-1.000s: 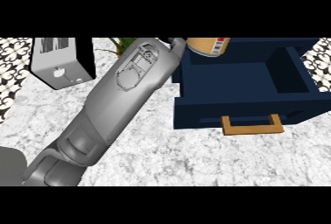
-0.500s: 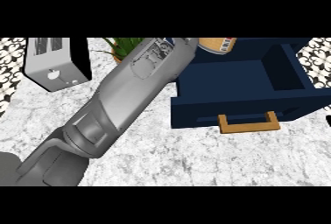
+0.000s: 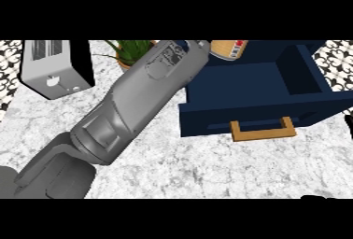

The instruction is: Pick up the can, place it into the drawer and close the drawer

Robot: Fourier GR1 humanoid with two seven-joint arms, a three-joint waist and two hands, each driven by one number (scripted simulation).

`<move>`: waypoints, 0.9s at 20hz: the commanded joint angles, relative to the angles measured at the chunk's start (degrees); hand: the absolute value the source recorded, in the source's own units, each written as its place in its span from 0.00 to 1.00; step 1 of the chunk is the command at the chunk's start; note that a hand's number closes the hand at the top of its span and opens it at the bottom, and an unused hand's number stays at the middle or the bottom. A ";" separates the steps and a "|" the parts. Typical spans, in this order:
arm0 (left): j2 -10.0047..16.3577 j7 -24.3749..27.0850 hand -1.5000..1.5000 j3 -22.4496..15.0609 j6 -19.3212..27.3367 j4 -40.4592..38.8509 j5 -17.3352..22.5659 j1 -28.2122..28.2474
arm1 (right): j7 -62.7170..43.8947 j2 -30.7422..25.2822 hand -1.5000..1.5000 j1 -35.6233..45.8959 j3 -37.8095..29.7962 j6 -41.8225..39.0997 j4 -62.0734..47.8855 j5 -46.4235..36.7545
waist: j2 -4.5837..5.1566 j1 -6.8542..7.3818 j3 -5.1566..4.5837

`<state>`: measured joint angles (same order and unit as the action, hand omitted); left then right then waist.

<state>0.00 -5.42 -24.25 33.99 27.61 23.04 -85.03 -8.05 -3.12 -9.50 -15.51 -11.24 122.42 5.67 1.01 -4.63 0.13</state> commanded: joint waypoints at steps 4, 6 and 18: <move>0.00 5.81 1.00 -4.25 2.33 -3.68 2.56 2.74 | 0.96 0.50 0.00 0.19 1.00 0.15 -0.56 -1.51 | 0.33 -0.77 0.00; 0.00 3.09 1.00 -6.20 2.92 -2.73 3.73 0.55 | 0.58 0.63 0.00 2.51 0.74 1.27 -2.34 -1.61 | 0.15 -0.41 0.02; 0.00 8.12 0.00 -10.88 5.45 -6.75 6.04 4.10 | -3.11 -0.37 0.00 6.36 1.78 1.80 -0.34 -1.29 | 0.81 -2.22 -0.02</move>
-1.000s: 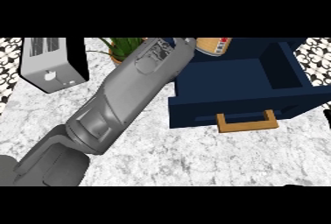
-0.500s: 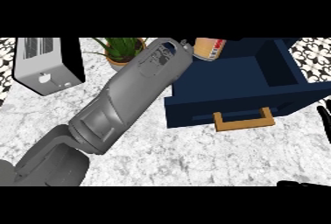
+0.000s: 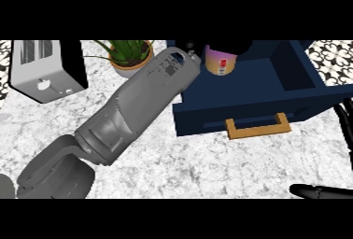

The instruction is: Pick up the can, place it into the drawer and close the drawer

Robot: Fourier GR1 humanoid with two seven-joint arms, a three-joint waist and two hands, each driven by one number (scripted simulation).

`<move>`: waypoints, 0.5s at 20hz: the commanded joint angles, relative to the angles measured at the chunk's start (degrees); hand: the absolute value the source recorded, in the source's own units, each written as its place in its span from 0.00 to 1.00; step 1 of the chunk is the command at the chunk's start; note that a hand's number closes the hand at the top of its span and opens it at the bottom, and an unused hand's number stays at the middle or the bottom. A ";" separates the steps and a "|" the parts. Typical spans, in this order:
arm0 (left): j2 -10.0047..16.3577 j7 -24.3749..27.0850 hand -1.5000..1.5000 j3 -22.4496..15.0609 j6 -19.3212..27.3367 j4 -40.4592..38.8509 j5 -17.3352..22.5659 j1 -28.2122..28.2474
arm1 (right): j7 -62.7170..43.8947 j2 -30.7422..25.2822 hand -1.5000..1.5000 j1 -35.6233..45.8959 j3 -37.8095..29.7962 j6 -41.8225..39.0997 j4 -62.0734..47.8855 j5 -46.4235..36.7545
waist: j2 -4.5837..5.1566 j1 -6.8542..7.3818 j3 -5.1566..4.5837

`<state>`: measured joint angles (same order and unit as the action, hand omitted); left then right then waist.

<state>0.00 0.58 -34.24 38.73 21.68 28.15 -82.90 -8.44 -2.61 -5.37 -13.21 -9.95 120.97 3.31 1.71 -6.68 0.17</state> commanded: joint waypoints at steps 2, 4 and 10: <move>0.00 0.68 0.00 -1.55 2.82 -1.57 1.30 0.66 | -0.56 -1.02 0.00 2.32 0.04 -0.11 -0.65 -0.06 | 0.27 -0.71 0.02; 0.00 0.54 0.00 -2.13 3.21 -0.94 1.99 0.86 | -1.28 -0.49 0.00 0.83 -0.15 0.43 0.93 -0.08 | -0.02 -0.70 -0.01; 0.00 2.47 0.00 -2.07 4.49 -1.56 3.79 1.11 | -0.77 -0.34 0.00 -1.14 0.71 -1.12 2.96 1.09 | 0.04 -1.20 -0.01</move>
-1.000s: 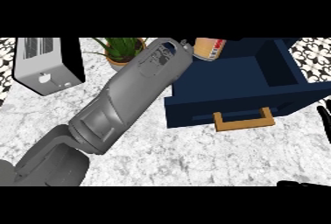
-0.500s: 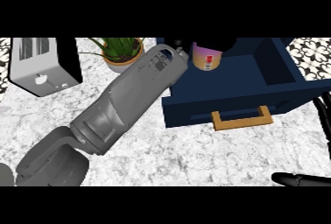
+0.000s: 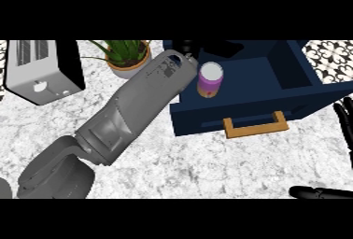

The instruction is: Pick up the can, place it into the drawer and close the drawer

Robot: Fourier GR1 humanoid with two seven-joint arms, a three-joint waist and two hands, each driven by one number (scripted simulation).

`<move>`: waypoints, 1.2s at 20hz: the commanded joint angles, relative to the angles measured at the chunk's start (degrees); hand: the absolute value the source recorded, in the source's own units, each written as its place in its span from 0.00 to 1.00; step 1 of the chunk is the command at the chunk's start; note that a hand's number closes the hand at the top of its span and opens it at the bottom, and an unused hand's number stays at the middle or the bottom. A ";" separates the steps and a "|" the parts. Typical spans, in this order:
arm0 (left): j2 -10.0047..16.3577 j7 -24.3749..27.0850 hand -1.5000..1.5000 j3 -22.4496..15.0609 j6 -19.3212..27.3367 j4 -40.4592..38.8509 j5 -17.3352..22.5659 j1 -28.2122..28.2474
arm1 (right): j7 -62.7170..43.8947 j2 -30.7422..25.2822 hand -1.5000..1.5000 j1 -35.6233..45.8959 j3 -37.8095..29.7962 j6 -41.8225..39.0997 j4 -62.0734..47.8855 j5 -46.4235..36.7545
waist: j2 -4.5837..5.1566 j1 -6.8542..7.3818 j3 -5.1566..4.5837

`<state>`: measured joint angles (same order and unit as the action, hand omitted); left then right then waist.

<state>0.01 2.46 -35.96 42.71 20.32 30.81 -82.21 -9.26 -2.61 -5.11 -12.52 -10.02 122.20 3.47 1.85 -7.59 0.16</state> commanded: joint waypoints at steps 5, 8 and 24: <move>-0.01 3.77 0.00 -0.03 1.78 1.56 3.29 2.95 | 1.50 -1.92 0.00 -0.05 0.49 -0.24 3.78 -4.07 | -0.05 0.30 -0.08; -0.01 2.76 0.00 0.15 2.86 2.51 4.87 2.41 | 2.58 -4.02 0.00 -0.40 1.31 -0.46 5.98 -9.46 | -0.21 0.47 -0.10; -0.01 5.95 0.00 1.47 4.61 4.80 10.02 0.34 | 9.59 -12.18 0.00 5.94 9.96 1.53 -1.45 -37.32 | -0.97 5.01 -0.10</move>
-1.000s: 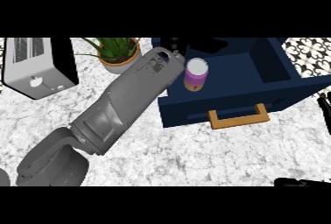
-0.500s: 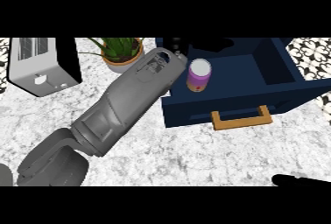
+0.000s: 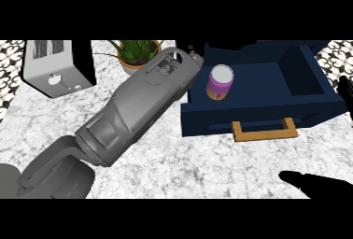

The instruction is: Pick up the can, place it into the drawer and close the drawer

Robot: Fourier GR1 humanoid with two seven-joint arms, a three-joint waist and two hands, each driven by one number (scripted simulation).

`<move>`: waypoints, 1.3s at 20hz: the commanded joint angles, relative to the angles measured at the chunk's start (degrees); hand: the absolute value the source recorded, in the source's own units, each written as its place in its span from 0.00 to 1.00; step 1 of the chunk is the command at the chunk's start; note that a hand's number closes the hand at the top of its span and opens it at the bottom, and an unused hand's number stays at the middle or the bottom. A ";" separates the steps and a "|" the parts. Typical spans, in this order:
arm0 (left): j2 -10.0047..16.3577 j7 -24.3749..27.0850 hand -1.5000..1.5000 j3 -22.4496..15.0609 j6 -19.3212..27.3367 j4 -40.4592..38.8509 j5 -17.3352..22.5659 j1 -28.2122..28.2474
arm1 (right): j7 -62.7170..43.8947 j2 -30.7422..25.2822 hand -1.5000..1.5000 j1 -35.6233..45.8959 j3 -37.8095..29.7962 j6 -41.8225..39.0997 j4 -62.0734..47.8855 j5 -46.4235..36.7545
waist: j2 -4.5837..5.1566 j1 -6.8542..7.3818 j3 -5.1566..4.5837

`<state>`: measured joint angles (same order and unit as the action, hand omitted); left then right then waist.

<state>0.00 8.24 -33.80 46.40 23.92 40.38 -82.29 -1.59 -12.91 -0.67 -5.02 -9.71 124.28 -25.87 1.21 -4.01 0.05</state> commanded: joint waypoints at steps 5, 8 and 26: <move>0.00 -0.64 0.00 0.01 -0.07 -0.72 -0.08 -0.94 | 0.43 -2.24 0.00 3.64 9.06 3.58 -7.88 -20.00 | -0.48 2.51 -0.03; 0.00 -1.90 0.00 0.98 0.49 0.66 -0.63 -1.10 | 3.82 -3.86 0.00 4.10 8.07 5.50 -14.10 -22.81 | -0.89 3.61 -0.01; 14.72 -17.37 0.00 -1.58 -0.26 21.36 -6.64 6.45 | 7.84 3.66 0.00 19.58 5.74 28.09 -53.61 -35.47 | -1.44 6.91 0.00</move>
<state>11.56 -5.88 -35.04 46.42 40.51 34.46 -77.49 4.73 -10.02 15.25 2.38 15.73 80.54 -61.43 -0.97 2.02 -0.80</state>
